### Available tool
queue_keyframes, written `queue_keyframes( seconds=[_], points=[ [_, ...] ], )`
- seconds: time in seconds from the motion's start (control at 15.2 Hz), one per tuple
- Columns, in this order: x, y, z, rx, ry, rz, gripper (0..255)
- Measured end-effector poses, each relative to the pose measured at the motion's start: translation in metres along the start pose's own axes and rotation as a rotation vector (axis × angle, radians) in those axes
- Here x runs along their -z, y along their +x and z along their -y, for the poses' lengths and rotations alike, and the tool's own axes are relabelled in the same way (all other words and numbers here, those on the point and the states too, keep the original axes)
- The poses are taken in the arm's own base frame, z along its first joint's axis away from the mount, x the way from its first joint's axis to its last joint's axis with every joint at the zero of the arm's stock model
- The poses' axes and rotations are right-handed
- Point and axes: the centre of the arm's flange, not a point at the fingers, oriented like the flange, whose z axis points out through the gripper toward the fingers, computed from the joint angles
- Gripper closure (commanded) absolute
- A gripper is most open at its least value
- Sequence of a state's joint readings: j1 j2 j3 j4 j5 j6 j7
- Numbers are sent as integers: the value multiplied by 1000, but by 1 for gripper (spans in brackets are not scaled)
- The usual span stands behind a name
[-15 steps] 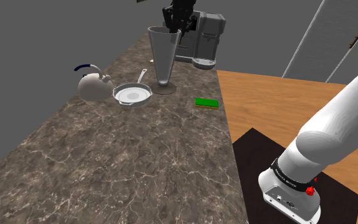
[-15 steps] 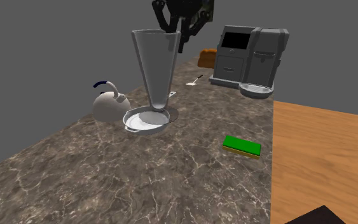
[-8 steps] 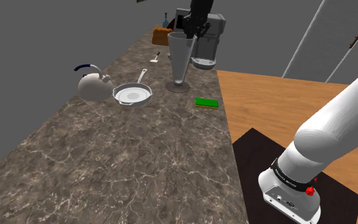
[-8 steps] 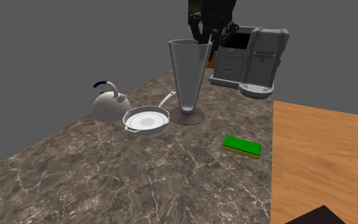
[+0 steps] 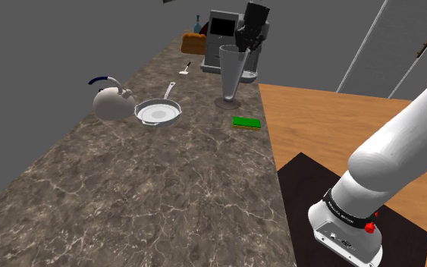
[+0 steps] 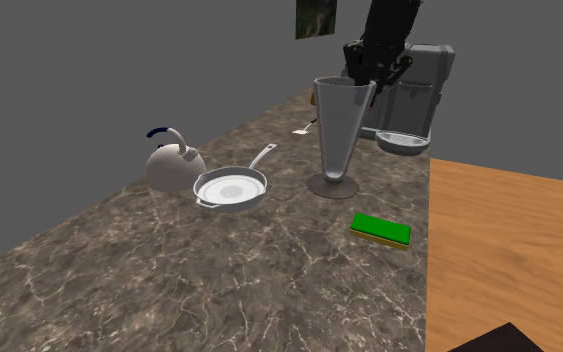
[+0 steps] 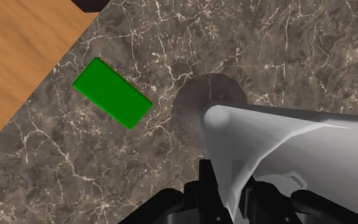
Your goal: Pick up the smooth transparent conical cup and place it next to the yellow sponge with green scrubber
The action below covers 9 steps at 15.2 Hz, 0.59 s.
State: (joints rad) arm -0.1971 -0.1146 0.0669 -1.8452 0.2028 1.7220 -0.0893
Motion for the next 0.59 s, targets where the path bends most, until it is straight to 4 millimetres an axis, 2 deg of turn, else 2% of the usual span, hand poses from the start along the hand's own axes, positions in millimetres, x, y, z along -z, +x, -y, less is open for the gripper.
queue_keyframes(
  seconds=[0.59],
  points=[
    [-10, 26, -118, 0, 0, 0, 255]
  ],
)
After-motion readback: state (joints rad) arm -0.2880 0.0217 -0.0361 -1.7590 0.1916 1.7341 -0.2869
